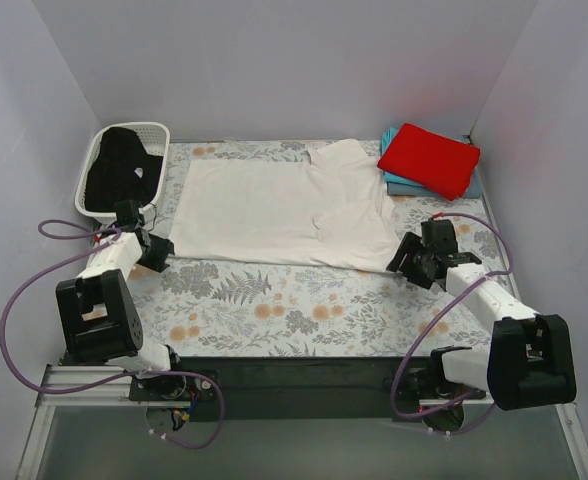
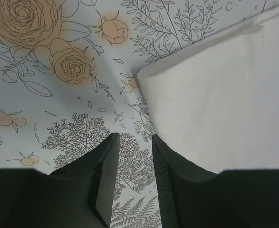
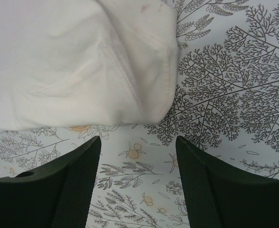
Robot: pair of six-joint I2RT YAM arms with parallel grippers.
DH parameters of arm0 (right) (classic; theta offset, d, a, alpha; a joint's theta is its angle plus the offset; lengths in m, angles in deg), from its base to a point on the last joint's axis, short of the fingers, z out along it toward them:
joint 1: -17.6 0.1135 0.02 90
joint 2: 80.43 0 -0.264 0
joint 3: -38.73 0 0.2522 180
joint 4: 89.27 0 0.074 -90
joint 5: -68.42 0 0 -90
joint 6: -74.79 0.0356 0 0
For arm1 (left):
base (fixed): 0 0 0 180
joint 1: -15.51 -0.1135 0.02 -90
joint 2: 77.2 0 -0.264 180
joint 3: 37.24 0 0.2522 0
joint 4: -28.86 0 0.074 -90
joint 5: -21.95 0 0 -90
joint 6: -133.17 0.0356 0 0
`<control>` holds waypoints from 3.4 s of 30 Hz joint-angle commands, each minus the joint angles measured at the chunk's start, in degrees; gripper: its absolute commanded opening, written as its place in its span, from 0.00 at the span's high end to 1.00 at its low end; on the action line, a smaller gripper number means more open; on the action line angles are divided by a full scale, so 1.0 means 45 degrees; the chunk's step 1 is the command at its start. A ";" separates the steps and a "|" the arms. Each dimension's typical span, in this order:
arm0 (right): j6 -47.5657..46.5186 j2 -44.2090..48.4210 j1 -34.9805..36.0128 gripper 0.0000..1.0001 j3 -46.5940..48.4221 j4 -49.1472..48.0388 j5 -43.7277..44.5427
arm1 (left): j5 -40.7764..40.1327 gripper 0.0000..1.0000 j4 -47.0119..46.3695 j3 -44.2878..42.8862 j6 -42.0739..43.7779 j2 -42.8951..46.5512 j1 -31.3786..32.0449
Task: Fold and stack the t-shirts
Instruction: Fold the tshirt
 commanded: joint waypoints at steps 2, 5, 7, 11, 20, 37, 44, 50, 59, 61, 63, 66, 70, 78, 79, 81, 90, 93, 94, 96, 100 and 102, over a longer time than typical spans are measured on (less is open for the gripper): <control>0.0214 -0.0273 -0.0450 0.33 -0.0167 -0.0860 -0.0518 | 0.0136 0.68 -0.0199 -0.0110 0.0158 0.0444 0.0016; 0.0272 -0.0684 -0.0490 0.36 -0.0108 -0.1153 -0.0578 | 0.0195 0.68 -0.0258 -0.0052 0.0236 0.0542 0.0016; 0.0273 -0.0918 -0.0548 0.40 -0.0069 -0.1310 -0.0461 | 0.0234 0.68 -0.0277 0.0007 0.0275 0.0658 -0.0004; 0.0311 -0.1289 -0.0568 0.47 -0.0050 -0.1661 -0.0382 | 0.0273 0.68 -0.0316 0.0241 0.0314 0.0835 -0.0004; -0.0234 -0.1661 -0.0957 0.84 0.0418 -0.1623 0.0243 | 0.0039 0.68 -0.0414 0.0730 0.0353 0.0952 -0.0004; -0.1036 -0.2051 -0.1564 0.99 0.1044 -0.1076 -0.0499 | 0.0273 0.64 -0.1956 0.1003 0.0081 -0.0200 0.0094; -0.1056 -0.2305 -0.1584 0.99 0.1083 -0.1076 -0.0675 | -0.0253 0.63 -0.2055 0.1179 -0.0446 -0.0766 0.0445; -0.1056 -0.2403 -0.1681 0.99 0.1005 -0.1076 -0.0986 | -0.0859 0.97 -0.1782 0.0770 -0.0818 -0.1098 0.0446; -0.1056 -0.1604 -0.1916 0.99 0.1181 -0.0160 -0.1533 | -0.1835 1.00 -0.0220 0.0592 -0.0779 0.0325 0.0465; -0.1075 -0.1155 -0.1896 0.99 0.1181 0.0075 -0.1612 | -0.2128 1.00 0.0188 0.0710 -0.0662 0.0891 0.0426; -0.1056 -0.0706 -0.2306 0.99 0.1162 0.0466 -0.1788 | -0.2362 1.00 0.0580 0.0885 -0.0604 0.1397 0.0446; -0.1056 0.0017 -0.2365 0.99 0.0947 0.0915 -0.1905 | -0.2539 1.00 0.1029 0.1352 -0.0584 0.2295 0.0465; -0.0919 0.1071 -0.2443 0.99 0.0635 0.1521 -0.2372 | -0.2851 1.00 0.1772 0.1745 -0.0837 0.3486 0.0426; -0.1055 0.3688 -0.2696 0.99 -0.0166 0.3376 -0.2627 | -0.3126 1.00 0.3218 0.1980 -0.1248 0.5676 0.0406; -0.1075 0.3923 -0.2716 0.99 -0.0341 0.3551 -0.2705 | -0.3106 1.00 0.3335 0.1922 -0.1364 0.5853 0.0406; -0.1153 0.4489 -0.2872 0.99 -0.0478 0.4001 -0.2901 | -0.3048 1.00 0.3763 0.1688 -0.1638 0.6224 0.0406; -0.1095 0.5546 -0.3166 0.99 -0.1044 0.4920 -0.3935 | -0.2364 1.00 0.4799 0.1492 -0.2361 0.6851 0.0406; -0.1016 0.5546 -0.3205 0.98 -0.1201 0.5057 -0.4307 | -0.2130 0.99 0.5054 0.1375 -0.2576 0.6714 0.0406; -0.0997 0.5546 -0.3205 0.95 -0.1240 0.5096 -0.4327 | -0.2091 0.96 0.5132 0.1316 -0.2596 0.6636 0.0406; -0.0938 0.5663 -0.3243 0.74 -0.1163 0.5291 -0.4269 | -0.2149 0.71 0.5366 0.1025 -0.2577 0.6577 0.0406; -0.1133 0.5703 -0.3244 0.09 -0.0153 0.5410 -0.4152 | -0.2637 0.44 0.5506 -0.0319 -0.1935 0.6402 0.0387; -0.1502 0.5177 -0.3244 0.02 0.0533 0.5118 -0.4268 | -0.2501 0.40 0.4786 -0.1044 -0.0997 0.6129 0.0387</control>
